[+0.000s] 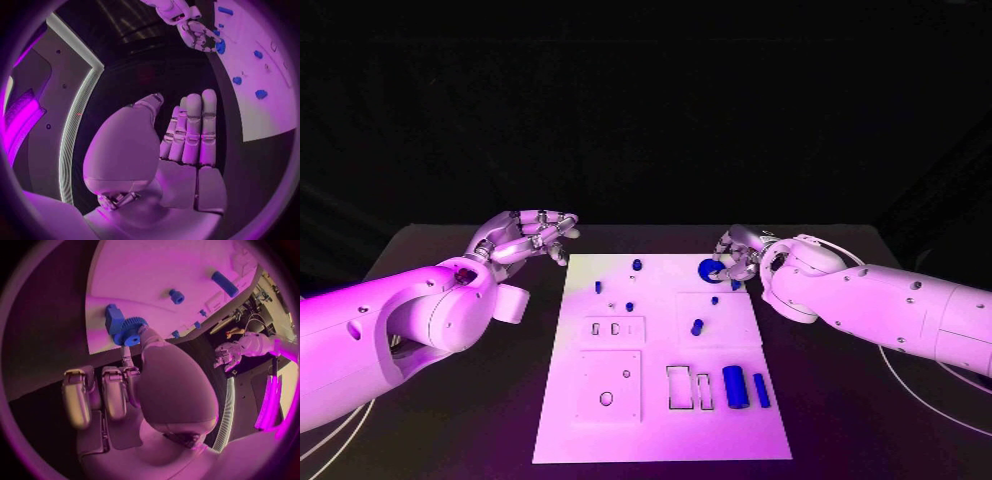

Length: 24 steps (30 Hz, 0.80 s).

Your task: Assemble the parts on the task board

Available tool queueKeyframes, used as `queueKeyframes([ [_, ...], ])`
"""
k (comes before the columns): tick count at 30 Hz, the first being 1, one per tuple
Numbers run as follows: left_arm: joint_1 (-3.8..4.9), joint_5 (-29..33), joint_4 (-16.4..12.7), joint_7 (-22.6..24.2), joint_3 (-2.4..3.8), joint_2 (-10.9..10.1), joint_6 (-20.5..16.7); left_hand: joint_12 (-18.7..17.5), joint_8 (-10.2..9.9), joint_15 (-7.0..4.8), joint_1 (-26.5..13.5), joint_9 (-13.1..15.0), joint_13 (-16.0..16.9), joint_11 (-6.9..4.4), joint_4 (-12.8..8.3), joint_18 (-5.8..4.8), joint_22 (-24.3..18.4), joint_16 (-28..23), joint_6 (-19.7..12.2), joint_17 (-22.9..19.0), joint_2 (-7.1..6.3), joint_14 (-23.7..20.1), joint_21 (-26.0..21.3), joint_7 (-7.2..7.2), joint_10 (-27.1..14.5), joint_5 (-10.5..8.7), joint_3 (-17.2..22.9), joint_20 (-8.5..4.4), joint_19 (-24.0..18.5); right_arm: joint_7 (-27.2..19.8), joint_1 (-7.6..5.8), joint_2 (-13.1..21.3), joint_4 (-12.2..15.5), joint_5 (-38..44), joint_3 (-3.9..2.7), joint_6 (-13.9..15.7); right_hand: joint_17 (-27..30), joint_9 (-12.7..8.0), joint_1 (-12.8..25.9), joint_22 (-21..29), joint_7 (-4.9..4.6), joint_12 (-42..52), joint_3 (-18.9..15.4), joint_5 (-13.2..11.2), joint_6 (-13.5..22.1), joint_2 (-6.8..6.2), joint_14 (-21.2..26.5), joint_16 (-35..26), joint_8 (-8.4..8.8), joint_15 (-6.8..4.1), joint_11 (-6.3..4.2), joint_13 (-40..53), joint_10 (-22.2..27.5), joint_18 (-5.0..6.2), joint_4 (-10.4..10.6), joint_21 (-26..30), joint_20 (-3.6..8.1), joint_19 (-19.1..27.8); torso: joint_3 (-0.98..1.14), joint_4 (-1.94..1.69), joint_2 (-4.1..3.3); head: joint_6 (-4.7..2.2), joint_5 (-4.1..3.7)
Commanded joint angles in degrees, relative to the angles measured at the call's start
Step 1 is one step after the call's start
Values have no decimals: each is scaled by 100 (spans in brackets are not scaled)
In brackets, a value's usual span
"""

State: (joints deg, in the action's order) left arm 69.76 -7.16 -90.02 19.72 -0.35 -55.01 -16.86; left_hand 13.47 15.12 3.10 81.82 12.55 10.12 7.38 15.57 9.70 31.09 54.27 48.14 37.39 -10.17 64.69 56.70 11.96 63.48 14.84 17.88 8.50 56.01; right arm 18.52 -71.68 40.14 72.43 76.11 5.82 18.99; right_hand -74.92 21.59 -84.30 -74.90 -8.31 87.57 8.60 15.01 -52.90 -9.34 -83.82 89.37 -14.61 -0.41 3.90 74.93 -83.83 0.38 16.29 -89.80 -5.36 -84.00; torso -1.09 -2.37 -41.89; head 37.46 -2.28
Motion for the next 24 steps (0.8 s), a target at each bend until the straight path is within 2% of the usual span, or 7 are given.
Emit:
queueKeyframes([
  [1, 12, 18, -9, 22, 6, 8, 99, 36, 29, -4, 62, 8, 8, 6, 2, 87, -5, -26, -43, -7, 5, -37, 1, 6, -48, -30, 45, 4, -36, -35, 21, -7, -14, 40, 14, -126, -1381, -38, -169, -1510, 23, 34, 351, -288, -142, 100, -592, 32, 2, -28, -59, 1308, -424, -38, -20, -20, -4, -600, 0, 3, 1, -5, 1],
  [4, 12, 15, -11, 14, 6, 7, 92, 36, 29, -4, 62, 8, 8, 6, 2, 87, -5, -26, -43, -7, 5, -37, 1, 6, -48, -30, 45, 4, -36, -97, 24, -16, -1, 169, 17, 18, -1394, -46, -248, -1510, 74, 50, 631, -296, -289, 127, -594, 35, -33, -62, -89, 1325, -442, -38, -58, -20, 19, -600, 2, 4, 0, -10, -2],
  [10, 12, 3, -17, 5, 6, 4, 80, 39, 29, -5, 75, 10, 8, 5, -1, 88, -4, -27, -45, -14, 24, -36, 5, 7, -51, -27, 67, 4, -39, -258, 30, -24, 75, 403, 20, 407, -1393, -25, -283, -1510, 144, 120, 958, -255, -475, 67, -594, 35, -112, -128, -152, 1392, -509, -38, -155, -20, 80, -600, 4, 21, -7, -61, 4],
  [17, 12, -15, -16, -23, 6, 15, 66, 42, 29, -6, 86, 11, 9, 4, -6, 88, -4, -29, -46, -18, 34, -35, 8, 7, -52, -26, 83, 4, -41, -419, 32, -58, 249, 814, 21, 934, -1404, -10, -233, -1510, 165, 132, 1156, -133, -518, -14, -597, 37, -137, -149, -175, 1404, -522, -38, -223, -20, 105, -600, 11, 7, 3, -111, -12],
  [24, 12, -24, -3, -32, 6, 32, 64, 42, 29, -6, 86, 11, 9, 4, -6, 88, -4, -29, -46, -18, 34, -35, 8, 7, -52, -26, 83, 4, -41, -443, 10, -143, 525, 1092, 19, 1189, -1407, -1, -178, -1510, 172, 142, 1231, -98, -539, -57, -597, 38, -151, -153, -183, 1414, -532, -38, -243, -20, 111, -600, 7, -3, 9, -106, -10],
])
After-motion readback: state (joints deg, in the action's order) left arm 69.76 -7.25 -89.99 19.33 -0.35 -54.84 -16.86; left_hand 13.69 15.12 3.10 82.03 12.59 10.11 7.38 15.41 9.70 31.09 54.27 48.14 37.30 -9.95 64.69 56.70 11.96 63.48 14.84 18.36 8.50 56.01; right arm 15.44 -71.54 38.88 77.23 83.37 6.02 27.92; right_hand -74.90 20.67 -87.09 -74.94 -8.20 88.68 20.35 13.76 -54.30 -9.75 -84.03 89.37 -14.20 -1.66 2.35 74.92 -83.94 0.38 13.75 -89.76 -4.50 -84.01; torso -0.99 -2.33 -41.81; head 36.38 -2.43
